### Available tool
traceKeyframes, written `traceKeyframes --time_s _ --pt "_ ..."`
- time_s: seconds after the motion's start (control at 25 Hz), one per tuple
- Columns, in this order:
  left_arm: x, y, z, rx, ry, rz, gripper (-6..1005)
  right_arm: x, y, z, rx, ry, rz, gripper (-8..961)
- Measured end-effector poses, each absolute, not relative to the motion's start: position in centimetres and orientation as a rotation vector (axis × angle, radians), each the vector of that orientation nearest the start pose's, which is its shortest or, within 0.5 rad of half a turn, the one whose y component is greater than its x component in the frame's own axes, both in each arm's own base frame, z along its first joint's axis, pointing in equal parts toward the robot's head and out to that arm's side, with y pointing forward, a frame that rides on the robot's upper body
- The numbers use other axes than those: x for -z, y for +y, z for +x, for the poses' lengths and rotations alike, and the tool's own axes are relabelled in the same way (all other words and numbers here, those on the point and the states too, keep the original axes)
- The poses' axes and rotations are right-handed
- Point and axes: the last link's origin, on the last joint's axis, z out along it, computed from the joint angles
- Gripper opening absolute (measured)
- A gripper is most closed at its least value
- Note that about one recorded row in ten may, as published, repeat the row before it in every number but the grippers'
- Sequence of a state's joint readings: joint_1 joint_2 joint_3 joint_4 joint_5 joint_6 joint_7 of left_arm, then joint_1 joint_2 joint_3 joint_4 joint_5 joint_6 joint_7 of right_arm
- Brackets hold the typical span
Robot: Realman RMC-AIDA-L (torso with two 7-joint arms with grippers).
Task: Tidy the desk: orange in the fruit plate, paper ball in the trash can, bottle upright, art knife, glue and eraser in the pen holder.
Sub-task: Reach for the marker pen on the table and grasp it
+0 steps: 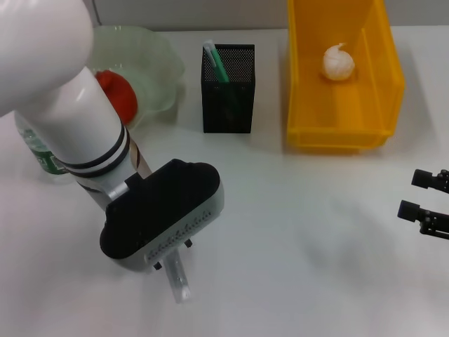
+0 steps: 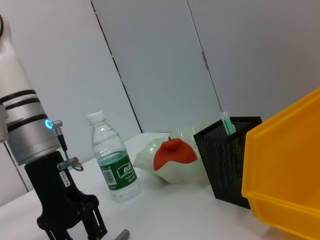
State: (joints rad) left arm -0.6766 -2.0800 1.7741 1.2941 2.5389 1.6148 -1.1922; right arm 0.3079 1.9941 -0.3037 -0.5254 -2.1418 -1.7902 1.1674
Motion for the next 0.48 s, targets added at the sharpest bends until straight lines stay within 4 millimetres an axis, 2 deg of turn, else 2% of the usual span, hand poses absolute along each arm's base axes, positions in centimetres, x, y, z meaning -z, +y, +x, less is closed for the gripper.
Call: traceKeyframes --time_s 0.48 --pt "7.00 31.04 -15.63 -0.935 1.586 -2.920 483 -4.55 23.86 34.76 -0.836 0.757 -2.510 797"
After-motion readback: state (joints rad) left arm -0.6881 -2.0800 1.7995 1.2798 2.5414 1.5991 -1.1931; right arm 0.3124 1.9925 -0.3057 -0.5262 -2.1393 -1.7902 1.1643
